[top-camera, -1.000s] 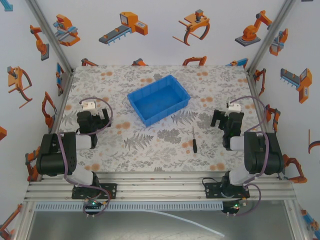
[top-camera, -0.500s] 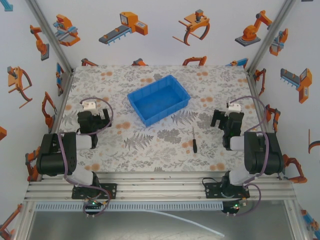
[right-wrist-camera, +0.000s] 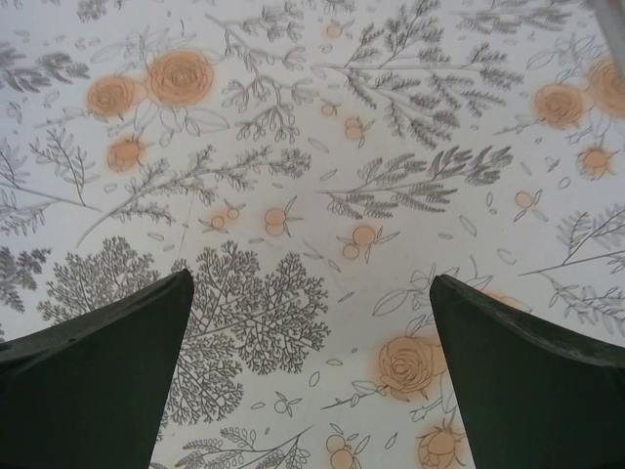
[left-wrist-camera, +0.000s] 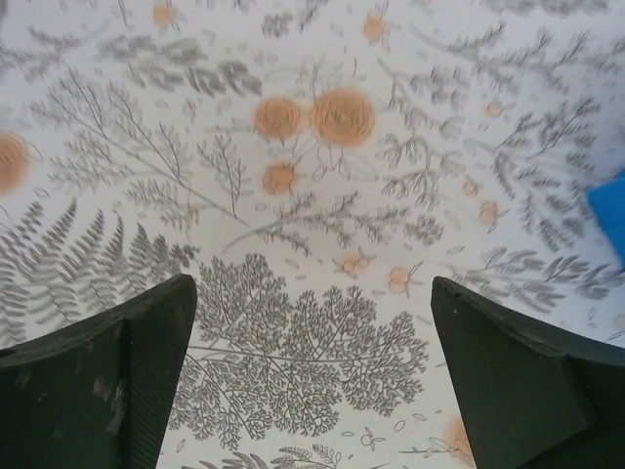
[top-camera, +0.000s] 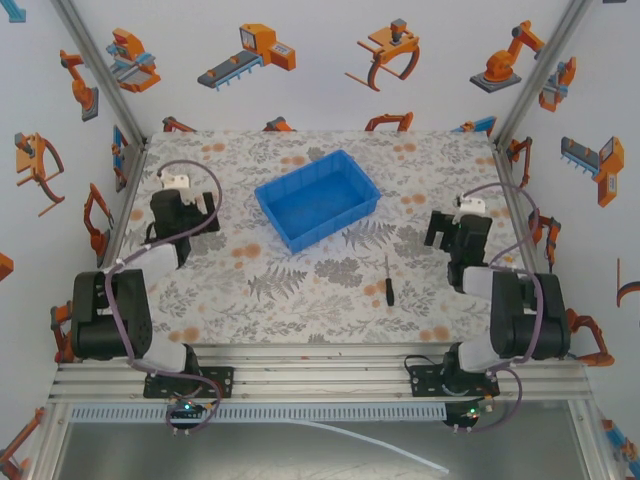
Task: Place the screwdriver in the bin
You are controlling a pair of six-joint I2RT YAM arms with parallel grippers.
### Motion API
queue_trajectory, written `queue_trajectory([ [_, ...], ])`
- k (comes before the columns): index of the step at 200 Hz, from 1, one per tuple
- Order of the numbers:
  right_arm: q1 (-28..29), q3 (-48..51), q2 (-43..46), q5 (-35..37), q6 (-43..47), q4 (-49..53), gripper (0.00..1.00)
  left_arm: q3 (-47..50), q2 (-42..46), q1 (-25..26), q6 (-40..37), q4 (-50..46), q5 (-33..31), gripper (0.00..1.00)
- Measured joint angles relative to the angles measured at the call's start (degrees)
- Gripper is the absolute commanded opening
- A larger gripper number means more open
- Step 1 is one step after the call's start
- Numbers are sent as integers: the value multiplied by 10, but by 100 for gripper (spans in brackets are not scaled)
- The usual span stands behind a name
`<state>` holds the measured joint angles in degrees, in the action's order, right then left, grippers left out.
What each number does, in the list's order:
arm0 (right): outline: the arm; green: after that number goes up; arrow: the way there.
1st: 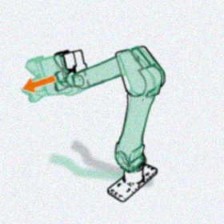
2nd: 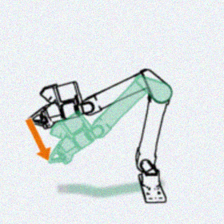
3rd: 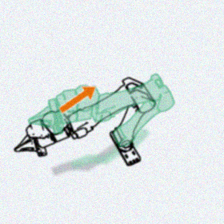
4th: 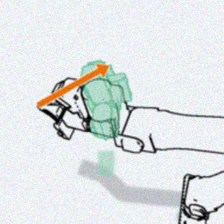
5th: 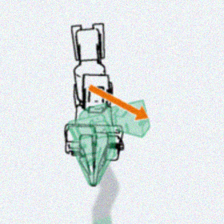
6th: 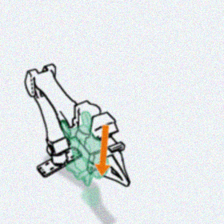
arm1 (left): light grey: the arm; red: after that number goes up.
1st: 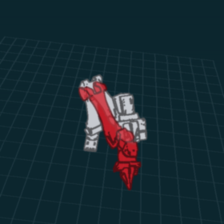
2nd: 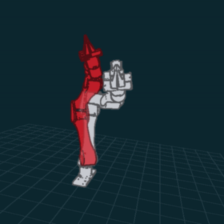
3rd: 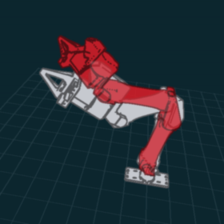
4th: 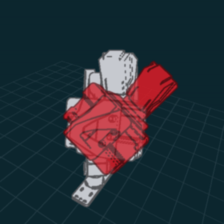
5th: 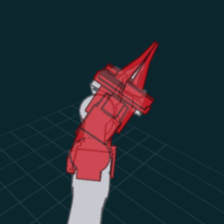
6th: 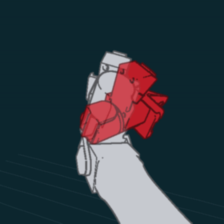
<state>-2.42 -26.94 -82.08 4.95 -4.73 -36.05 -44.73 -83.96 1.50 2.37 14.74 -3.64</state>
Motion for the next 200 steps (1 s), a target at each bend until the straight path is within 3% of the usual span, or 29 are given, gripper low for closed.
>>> queue_trajectory([
  [24, 0, -59, 54, 9, -43, 124, 99, -78, 18, 1, -1, -133, 2, 97],
  [65, 0, -248, 91, -21, -167, 380, 99, -178, 24, 6, -3, -346, 46, 97],
  [102, 15, -254, 144, -73, -234, 500, 94, -259, 23, 14, -15, -491, 110, 97],
  [121, 63, -254, 152, -68, -247, 569, 92, -281, 23, 28, -24, -539, 117, 97],
  [156, 210, -254, 152, -24, -265, 676, 84, -288, 23, 45, -37, -589, 116, 97],
  [200, 276, -243, 121, 8, -299, 727, 69, -291, 23, 45, -37, -610, 120, 97],
])
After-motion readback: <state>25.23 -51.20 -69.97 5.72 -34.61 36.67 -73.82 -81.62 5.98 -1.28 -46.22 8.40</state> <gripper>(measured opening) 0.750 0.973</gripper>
